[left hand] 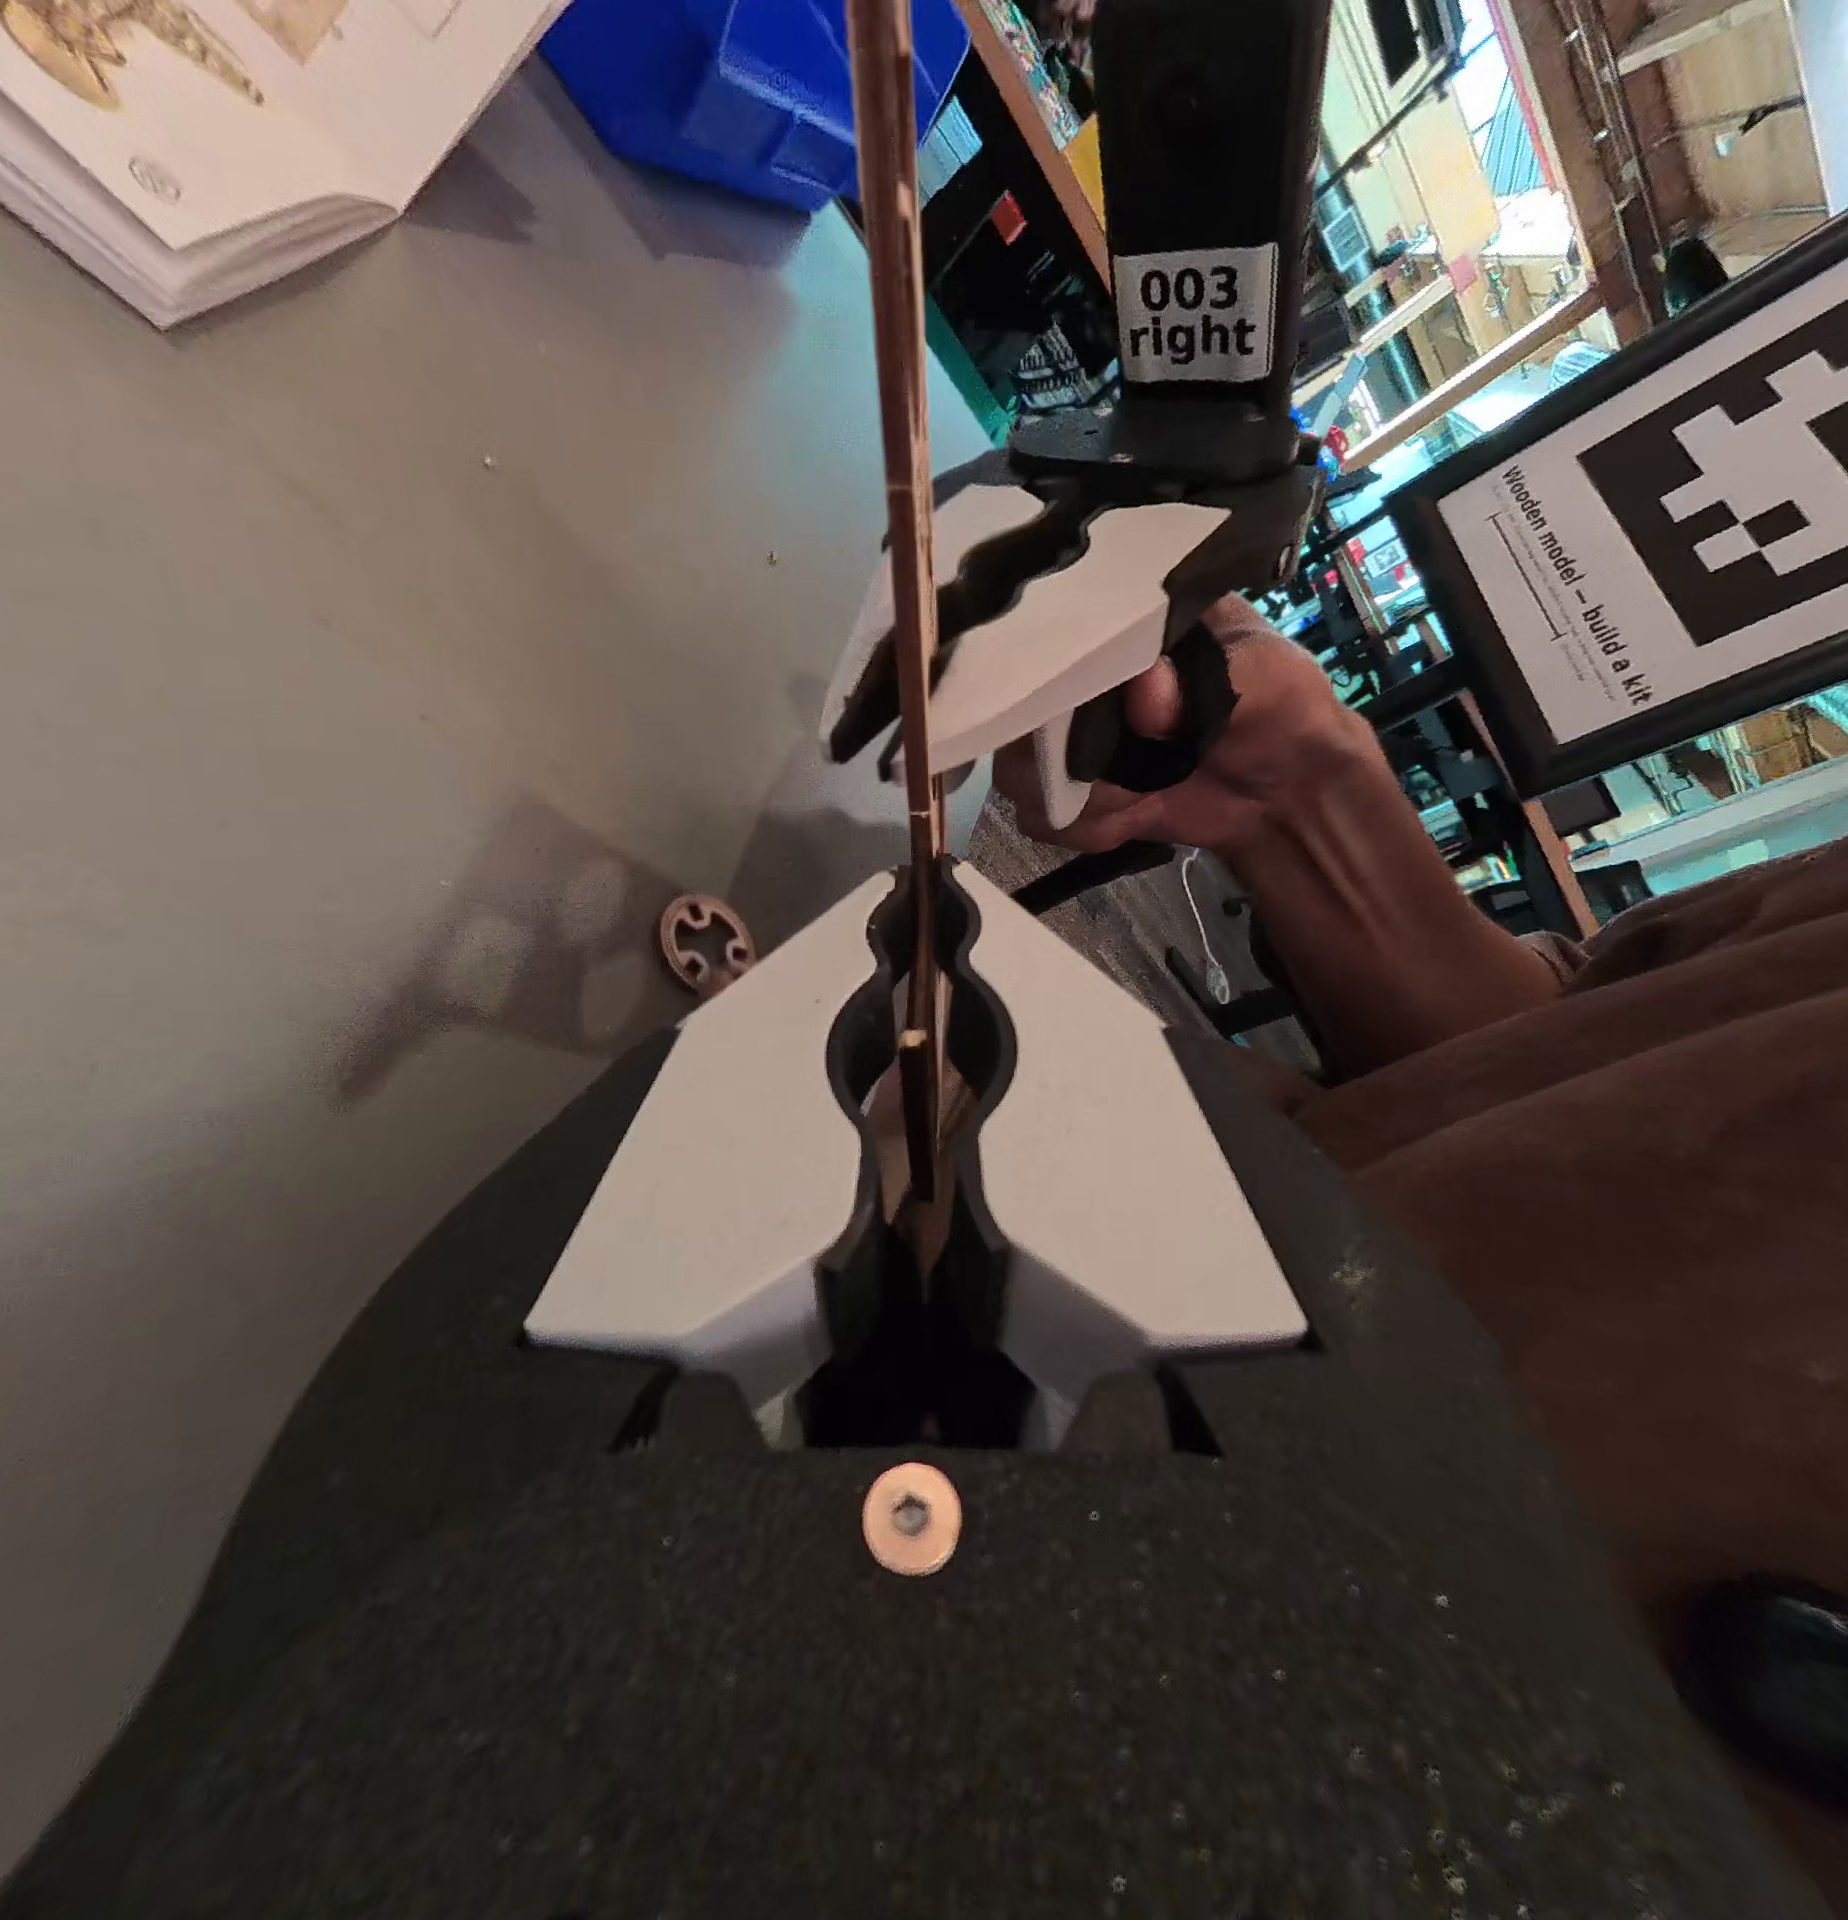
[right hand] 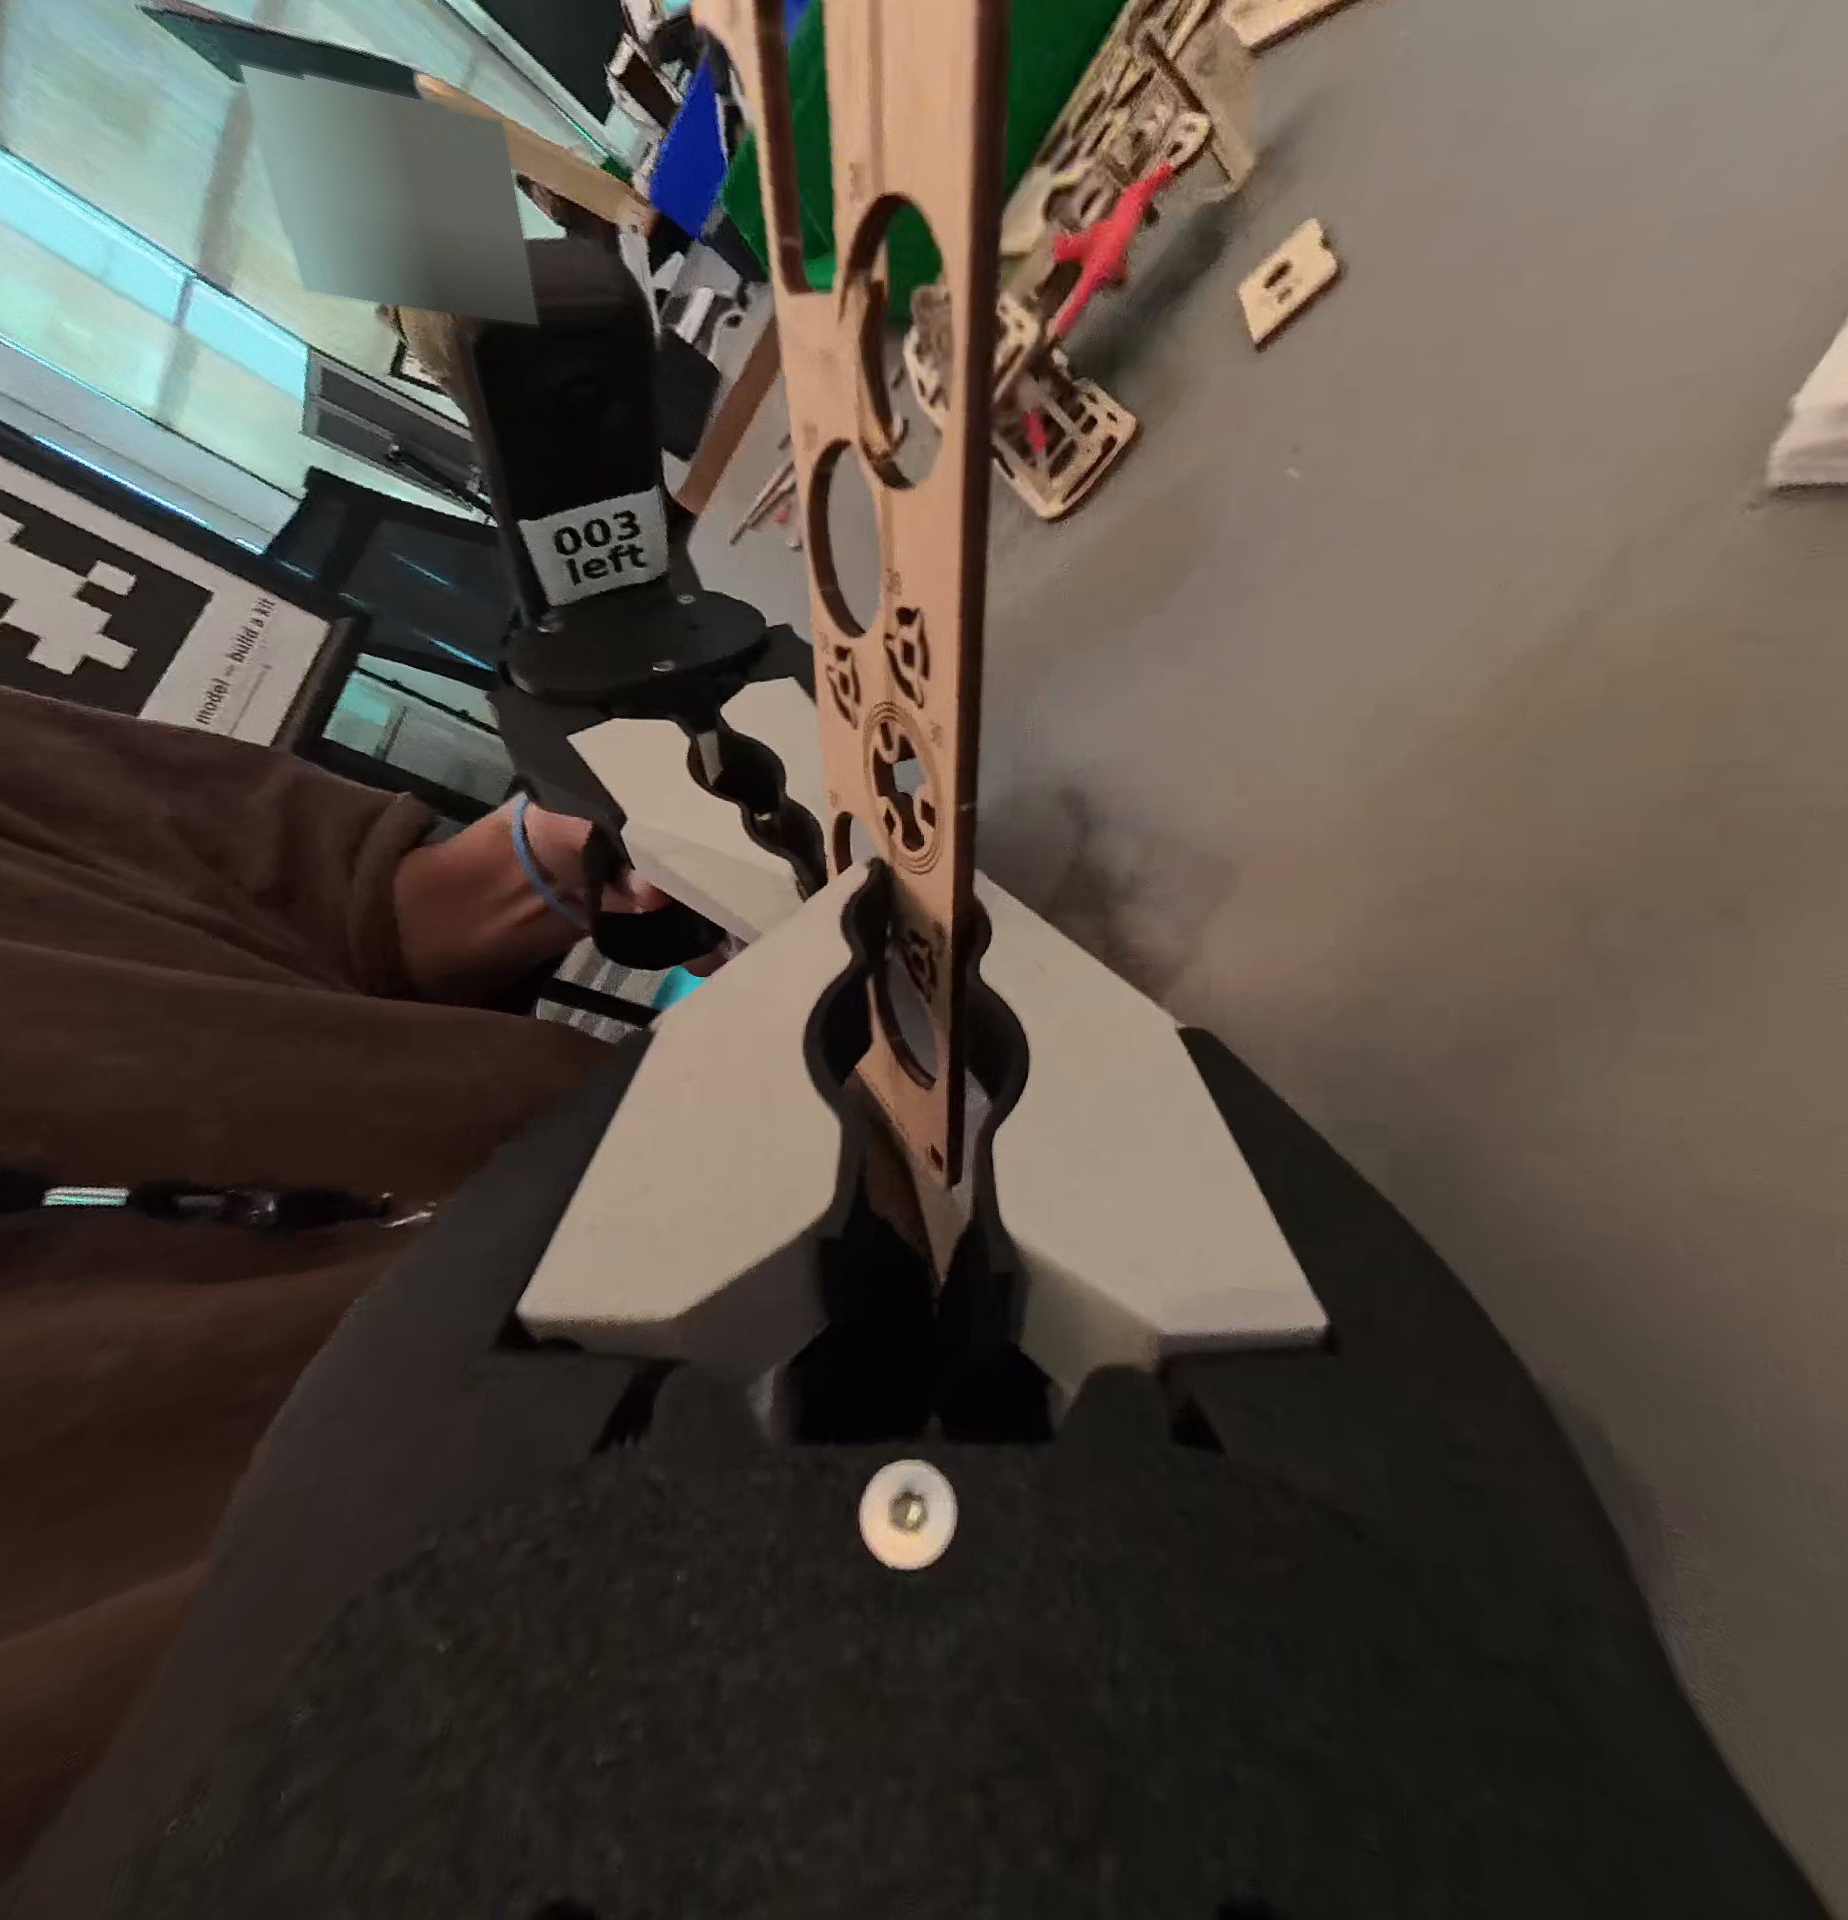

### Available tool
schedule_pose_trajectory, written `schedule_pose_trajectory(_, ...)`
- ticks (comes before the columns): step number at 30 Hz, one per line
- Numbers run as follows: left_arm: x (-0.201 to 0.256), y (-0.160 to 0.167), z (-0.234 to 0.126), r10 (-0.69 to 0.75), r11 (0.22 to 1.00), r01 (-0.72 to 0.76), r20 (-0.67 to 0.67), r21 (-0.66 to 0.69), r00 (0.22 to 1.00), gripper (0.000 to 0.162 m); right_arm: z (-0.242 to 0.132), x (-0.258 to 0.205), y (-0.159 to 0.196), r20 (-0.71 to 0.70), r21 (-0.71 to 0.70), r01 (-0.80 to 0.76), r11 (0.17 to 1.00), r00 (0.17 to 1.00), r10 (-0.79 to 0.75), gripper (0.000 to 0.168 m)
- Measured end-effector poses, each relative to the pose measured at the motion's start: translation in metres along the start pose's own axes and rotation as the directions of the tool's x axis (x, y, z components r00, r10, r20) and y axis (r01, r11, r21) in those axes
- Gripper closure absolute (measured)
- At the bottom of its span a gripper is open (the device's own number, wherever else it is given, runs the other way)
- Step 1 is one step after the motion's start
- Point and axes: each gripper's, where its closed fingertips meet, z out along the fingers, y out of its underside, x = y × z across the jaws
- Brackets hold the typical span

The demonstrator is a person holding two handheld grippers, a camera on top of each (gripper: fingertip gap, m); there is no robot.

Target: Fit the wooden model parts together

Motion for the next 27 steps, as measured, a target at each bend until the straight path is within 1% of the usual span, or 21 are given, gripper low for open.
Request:
schedule_pose_trajectory(4,0.004,-0.007,-0.006,-0.041,0.999,0.042,-0.039,0.02,0.998,0.162,-0.012,-0.007,-0.017,0.067,0.089,-0.019,0.996,0.998,0.013,0.146)
schedule_pose_trajectory(7,0.011,-0.008,-0.009,-0.111,0.993,0.116,-0.128,0.033,0.986,0.162,-0.024,-0.017,-0.035,0.191,0.186,-0.099,0.977,0.98,0.062,0.145)
schedule_pose_trajectory(8,0.013,-0.007,-0.009,-0.114,0.992,0.119,-0.14,0.029,0.984,0.162,-0.025,-0.015,-0.035,0.196,0.183,-0.122,0.975,0.977,0.085,0.147)
schedule_pose_trajectory(10,0.015,-0.008,-0.01,-0.12,0.991,0.126,-0.162,0.033,0.979,0.162,-0.023,-0.013,-0.031,0.19,0.163,-0.121,0.979,0.978,0.089,0.152)
schedule_pose_trajectory(12,0.017,-0.006,-0.01,-0.113,0.993,0.119,-0.174,0.024,0.978,0.162,-0.022,-0.017,-0.031,0.219,0.161,-0.138,0.977,0.97,0.101,0.164)
schedule_pose_trajectory(14,0.019,-0.004,-0.009,-0.091,0.996,0.094,-0.182,0.003,0.979,0.162,-0.022,-0.018,-0.03,0.23,0.152,-0.151,0.977,0.966,0.114,0.165)
schedule_pose_trajectory(16,0.012,-0.004,-0.008,-0.051,0.999,0.05,-0.126,-0.01,0.991,0.154,-0.023,-0.017,-0.027,0.226,0.138,-0.161,0.977,0.966,0.127,0.165)
schedule_pose_trajectory(18,0.009,-0.008,-0.007,-0.032,0.999,0.03,-0.103,-0.018,0.994,0.147,-0.025,-0.017,-0.026,0.231,0.129,-0.162,0.978,0.964,0.129,0.165)
schedule_pose_trajectory(20,0.01,-0.01,-0.006,-0.028,1.0,0.026,-0.109,-0.014,0.994,0.147,-0.027,-0.017,-0.026,0.228,0.123,-0.163,0.979,0.965,0.132,0.165)
schedule_pose_trajectory(22,0.011,-0.014,-0.006,-0.045,0.999,0.047,-0.12,0.016,0.992,0.146,-0.027,-0.011,-0.022,0.184,0.092,-0.149,0.985,0.974,0.13,0.165)
schedule_pose_trajectory(23,0.01,-0.018,-0.009,-0.066,0.997,0.071,-0.125,0.033,0.99,0.143,-0.027,-0.01,-0.021,0.176,0.091,-0.149,0.985,0.976,0.132,0.165)
schedule_pose_trajectory(25,0.005,-0.024,-0.015,-0.074,0.995,0.081,-0.104,0.065,0.992,0.141,-0.026,-0.013,-0.02,0.208,0.093,-0.175,0.98,0.966,0.153,0.166)
schedule_pose_trajectory(27,0.005,-0.027,-0.018,-0.06,0.995,0.067,-0.093,0.076,0.994,0.142,-0.021,-0.016,-0.015,0.211,0.066,-0.165,0.984,0.966,0.147,0.165)
